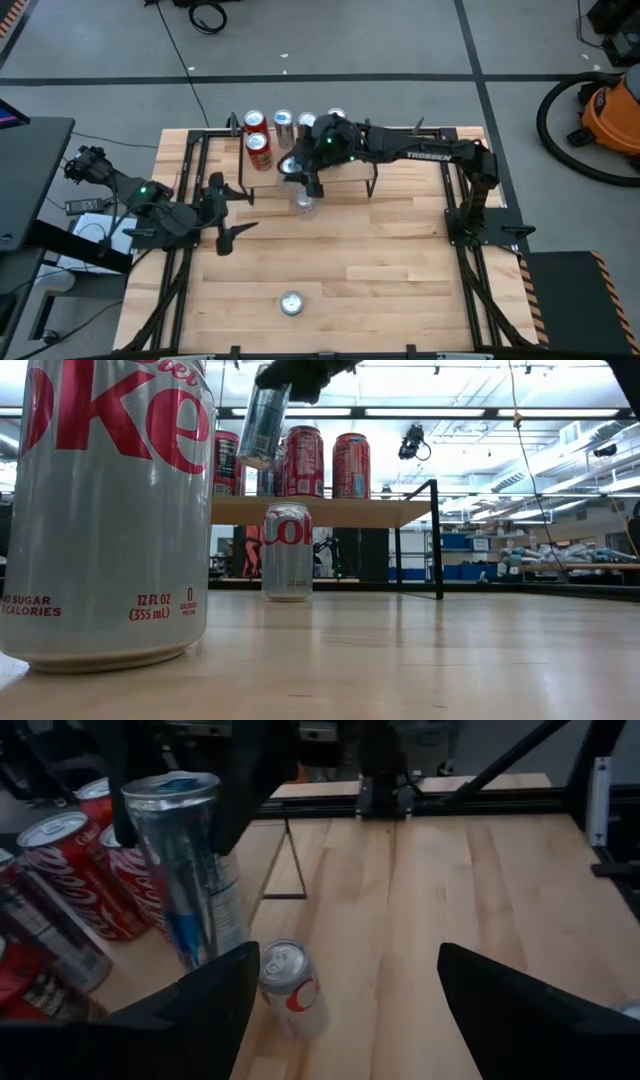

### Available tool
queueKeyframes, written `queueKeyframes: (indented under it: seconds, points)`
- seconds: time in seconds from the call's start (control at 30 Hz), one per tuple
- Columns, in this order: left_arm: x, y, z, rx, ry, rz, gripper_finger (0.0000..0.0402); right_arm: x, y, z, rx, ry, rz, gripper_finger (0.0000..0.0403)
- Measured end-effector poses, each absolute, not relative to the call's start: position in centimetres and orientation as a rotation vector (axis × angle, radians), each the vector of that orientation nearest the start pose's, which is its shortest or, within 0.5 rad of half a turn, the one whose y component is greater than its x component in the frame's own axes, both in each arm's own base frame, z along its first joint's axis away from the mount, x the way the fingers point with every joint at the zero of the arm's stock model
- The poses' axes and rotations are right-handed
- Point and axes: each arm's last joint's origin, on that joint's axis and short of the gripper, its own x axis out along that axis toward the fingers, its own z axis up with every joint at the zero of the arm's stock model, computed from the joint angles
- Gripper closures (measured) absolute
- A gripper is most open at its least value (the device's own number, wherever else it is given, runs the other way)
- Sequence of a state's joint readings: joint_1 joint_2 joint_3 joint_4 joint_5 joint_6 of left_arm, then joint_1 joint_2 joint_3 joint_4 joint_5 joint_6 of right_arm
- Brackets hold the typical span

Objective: Place canned beverage on shelf
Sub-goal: Put the blue soda can on the shelf

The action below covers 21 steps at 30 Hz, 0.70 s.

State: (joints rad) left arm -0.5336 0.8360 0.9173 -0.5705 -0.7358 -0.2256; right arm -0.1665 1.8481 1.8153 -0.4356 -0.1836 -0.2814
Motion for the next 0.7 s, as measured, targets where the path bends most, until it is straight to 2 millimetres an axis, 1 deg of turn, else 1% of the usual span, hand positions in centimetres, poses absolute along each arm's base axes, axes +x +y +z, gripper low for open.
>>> queueKeyframes:
  seconds: [0.07, 0.13, 0.27, 0.37, 0.53, 0.6, 0.7]
  points:
    - [15.0, -6.4, 33.5, 0.057, 0.365, 0.262, 0.0084, 41.9, -7.1, 36.6, -0.207, 0.455, 0.073, 0.0143]
    - [15.2, -6.2, 32.9, 0.044, 0.366, 0.299, 0.0084, 41.9, -7.2, 36.6, -0.215, 0.458, 0.073, 0.0142]
    - [15.9, -5.7, 30.4, 0.03, 0.381, 0.351, 0.0084, 42.1, -5.8, 36.5, -0.234, 0.463, 0.096, 0.0142]
    - [16.5, -5.2, 29.2, 0.012, 0.351, 0.385, 0.0084, 42.2, -5.0, 36.6, -0.242, 0.459, 0.103, 0.0142]
    - [17.7, -4.7, 27.5, -0.016, 0.324, 0.406, 0.0084, 42.2, -4.5, 36.5, -0.233, 0.467, 0.073, 0.0142]
    - [18.1, -4.7, 26.6, 0.004, 0.358, 0.415, 0.0084, 42.3, -4.3, 36.5, -0.23, 0.472, 0.07, 0.0142]
    - [19.0, -4.8, 25.7, 0.028, 0.397, 0.43, 0.0084, 42.3, -3.9, 36.5, -0.216, 0.476, 0.079, 0.0142]
